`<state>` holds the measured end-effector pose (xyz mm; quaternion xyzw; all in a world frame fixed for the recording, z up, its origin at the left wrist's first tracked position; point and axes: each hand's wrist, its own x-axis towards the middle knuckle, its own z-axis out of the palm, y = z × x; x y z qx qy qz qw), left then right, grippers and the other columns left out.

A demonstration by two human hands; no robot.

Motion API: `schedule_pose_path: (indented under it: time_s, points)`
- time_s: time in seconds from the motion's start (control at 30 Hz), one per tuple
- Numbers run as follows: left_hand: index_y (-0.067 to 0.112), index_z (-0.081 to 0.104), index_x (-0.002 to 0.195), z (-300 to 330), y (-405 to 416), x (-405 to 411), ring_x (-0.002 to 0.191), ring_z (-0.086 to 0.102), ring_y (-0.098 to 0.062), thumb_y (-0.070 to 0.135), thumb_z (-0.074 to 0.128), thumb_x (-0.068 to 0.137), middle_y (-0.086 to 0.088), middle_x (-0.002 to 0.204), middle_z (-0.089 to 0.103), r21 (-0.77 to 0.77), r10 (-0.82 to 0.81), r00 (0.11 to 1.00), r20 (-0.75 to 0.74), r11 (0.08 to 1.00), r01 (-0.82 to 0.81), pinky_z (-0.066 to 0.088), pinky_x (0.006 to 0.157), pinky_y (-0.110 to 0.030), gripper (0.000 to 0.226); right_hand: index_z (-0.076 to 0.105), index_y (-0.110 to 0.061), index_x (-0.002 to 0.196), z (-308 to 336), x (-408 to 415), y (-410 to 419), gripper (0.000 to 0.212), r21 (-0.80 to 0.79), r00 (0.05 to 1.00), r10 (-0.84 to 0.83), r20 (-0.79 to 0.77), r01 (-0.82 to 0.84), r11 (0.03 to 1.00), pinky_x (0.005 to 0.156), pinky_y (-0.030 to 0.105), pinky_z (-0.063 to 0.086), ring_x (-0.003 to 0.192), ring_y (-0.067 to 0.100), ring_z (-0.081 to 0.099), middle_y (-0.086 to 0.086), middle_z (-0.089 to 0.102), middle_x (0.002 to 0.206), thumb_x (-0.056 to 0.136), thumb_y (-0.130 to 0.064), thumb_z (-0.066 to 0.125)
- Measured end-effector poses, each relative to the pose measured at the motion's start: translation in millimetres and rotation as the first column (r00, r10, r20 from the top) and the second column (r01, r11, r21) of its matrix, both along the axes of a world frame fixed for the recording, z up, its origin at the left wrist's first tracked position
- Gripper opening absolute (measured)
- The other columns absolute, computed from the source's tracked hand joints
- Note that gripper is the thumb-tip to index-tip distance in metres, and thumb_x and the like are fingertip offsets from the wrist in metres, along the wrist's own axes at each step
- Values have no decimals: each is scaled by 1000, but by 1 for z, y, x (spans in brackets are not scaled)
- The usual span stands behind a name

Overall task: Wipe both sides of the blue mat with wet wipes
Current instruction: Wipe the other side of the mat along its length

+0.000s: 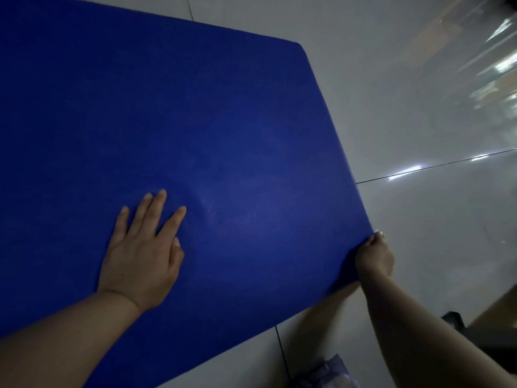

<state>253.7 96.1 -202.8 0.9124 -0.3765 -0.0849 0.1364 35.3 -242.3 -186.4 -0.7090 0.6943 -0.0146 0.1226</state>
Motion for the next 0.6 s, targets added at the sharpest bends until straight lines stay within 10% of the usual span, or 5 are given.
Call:
schedule_pose_path:
  time_s: [0.1,0.3,0.6]
  points:
    - [10,49,139,0,-1,0,142,23,-30,31,27,91,-18,153,30,6,5,1000,-8,1000,-5,-4,116,-39,56,35,-11,145,-2,-1,35,45,-102,997,15,71,-8,995,113,41,28,140,26,29,5,27,155,101,-17,29]
    - [11,47,140,0,-2,-1,143,22,-30,31,27,92,-18,154,29,14,12,1000,10,1000,-12,4,115,-45,56,12,-22,151,-2,-27,118,51,-71,841,539,43,-535,842,117,32,12,144,8,-1,-12,4,155,102,-37,19]
    - [9,49,138,0,-1,0,142,24,-32,31,26,92,-19,153,30,13,6,1000,5,1000,-6,1,116,-42,56,17,-11,151,-6,22,69,50,-89,997,63,46,-59,994,118,40,12,145,26,11,5,14,158,103,-23,25]
